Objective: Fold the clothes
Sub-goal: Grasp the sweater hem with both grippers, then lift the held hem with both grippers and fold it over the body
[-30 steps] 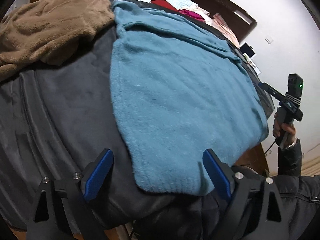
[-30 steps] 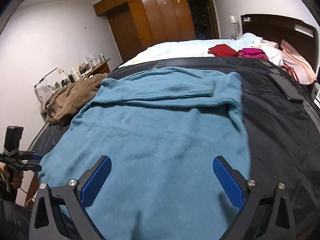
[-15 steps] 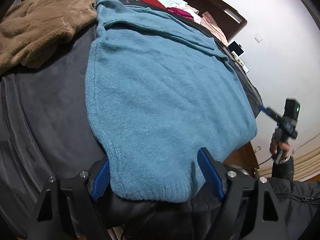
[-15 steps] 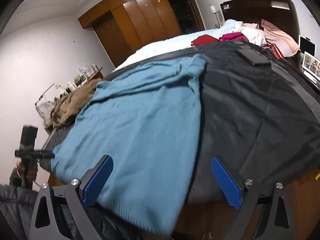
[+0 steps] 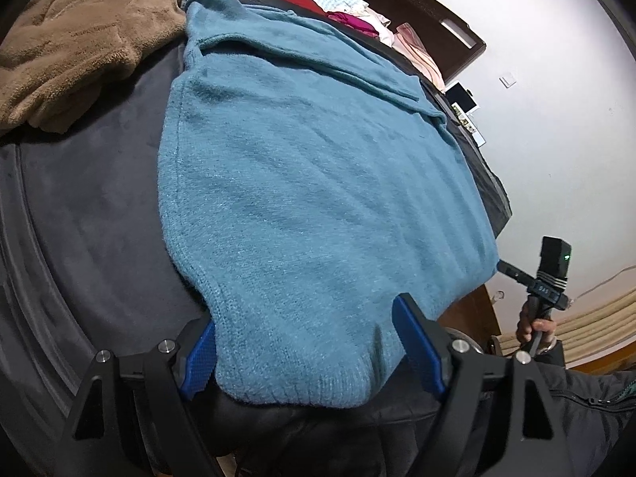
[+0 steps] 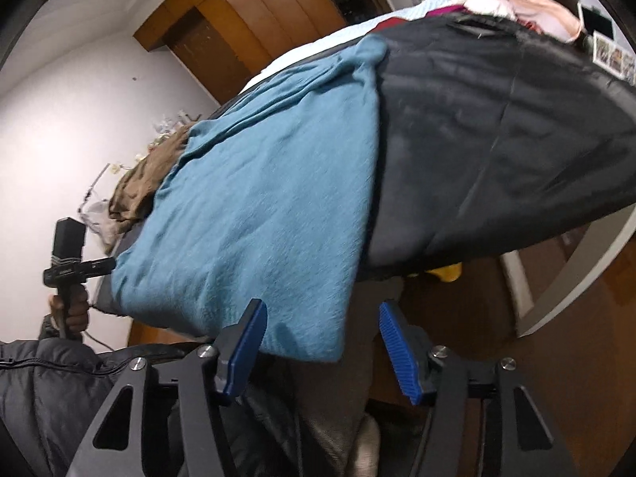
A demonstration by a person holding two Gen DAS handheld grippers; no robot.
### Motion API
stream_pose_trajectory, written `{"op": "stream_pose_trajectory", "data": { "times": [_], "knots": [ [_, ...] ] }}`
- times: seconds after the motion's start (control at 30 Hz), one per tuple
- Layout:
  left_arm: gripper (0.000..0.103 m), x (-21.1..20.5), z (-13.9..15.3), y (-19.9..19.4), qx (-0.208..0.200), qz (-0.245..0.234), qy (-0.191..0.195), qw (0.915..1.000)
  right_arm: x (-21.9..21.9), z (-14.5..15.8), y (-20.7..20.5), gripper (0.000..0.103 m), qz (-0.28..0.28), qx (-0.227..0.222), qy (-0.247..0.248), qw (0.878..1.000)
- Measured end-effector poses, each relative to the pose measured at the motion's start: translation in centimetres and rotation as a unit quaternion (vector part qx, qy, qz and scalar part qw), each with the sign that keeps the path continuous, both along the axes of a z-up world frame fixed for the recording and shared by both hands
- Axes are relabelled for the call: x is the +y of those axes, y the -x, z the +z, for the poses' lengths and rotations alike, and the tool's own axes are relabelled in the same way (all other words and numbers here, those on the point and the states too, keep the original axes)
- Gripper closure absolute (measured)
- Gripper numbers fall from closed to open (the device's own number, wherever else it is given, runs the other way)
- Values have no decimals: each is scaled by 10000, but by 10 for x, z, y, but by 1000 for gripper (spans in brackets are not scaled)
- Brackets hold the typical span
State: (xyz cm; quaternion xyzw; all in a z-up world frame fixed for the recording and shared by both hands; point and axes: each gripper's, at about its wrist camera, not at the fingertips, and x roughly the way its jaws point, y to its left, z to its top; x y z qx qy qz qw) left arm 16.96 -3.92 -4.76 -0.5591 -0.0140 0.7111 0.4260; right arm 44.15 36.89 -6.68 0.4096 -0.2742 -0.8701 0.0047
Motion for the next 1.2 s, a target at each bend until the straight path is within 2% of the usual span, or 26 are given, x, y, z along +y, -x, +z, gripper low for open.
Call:
{"op": "stream_pose_trajectory", "data": {
  "times": [0.07,0.33,0.53,0.57,0.6,0.63,0.67,0.77,0.87,1.0,1.07,1.2],
  "knots": [
    [19,-2,-1,1,-40,-1,-56,10000,-3,-5,1,67,107,9,149,9998],
    [19,5,0,-6,12,-267,-43,9996,-30,12,0,70,764,320,-237,9963],
    [19,3,-2,-1,-116,-256,-186,9994,-25,4,12,70,939,266,-32,9952],
    [27,3,-2,-1,-92,-206,-159,9996,-25,3,13,70,923,237,-46,9954],
    [44,2,-2,0,-58,-124,-80,9999,-26,4,14,70,905,248,-58,9956],
    [54,2,-3,2,-44,-29,15,10000,-27,5,14,73,903,305,-58,9954],
    [70,1,-4,4,-70,65,70,9999,-28,7,14,79,902,362,-59,9953],
    [85,-6,-5,12,-250,277,-116,9992,-25,25,10,86,892,893,151,9919],
    [88,-7,4,12,-160,355,-251,9989,-24,42,12,86,943,1288,288,9868],
    [89,-8,19,10,41,399,-409,9984,-32,44,29,86,1114,1180,148,9866],
    [89,-10,23,11,84,452,-468,9978,-34,40,35,91,1094,1090,86,9880],
    [90,-14,33,16,176,551,-607,9965,-30,45,37,92,964,1241,96,9875]
  ]
}}
